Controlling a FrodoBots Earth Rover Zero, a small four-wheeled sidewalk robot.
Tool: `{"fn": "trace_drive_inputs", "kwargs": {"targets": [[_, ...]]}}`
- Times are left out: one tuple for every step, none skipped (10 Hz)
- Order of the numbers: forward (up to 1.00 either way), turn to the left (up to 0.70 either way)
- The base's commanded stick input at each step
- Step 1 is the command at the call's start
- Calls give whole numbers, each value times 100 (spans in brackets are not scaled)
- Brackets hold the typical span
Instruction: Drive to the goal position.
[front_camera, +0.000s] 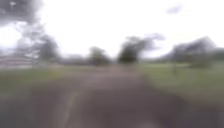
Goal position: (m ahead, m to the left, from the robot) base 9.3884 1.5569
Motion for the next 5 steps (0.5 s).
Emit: {"fn": "trace_drive_inputs", "kwargs": {"targets": [[70,0],[70,0],[70,0],[70,0],[70,5]]}}
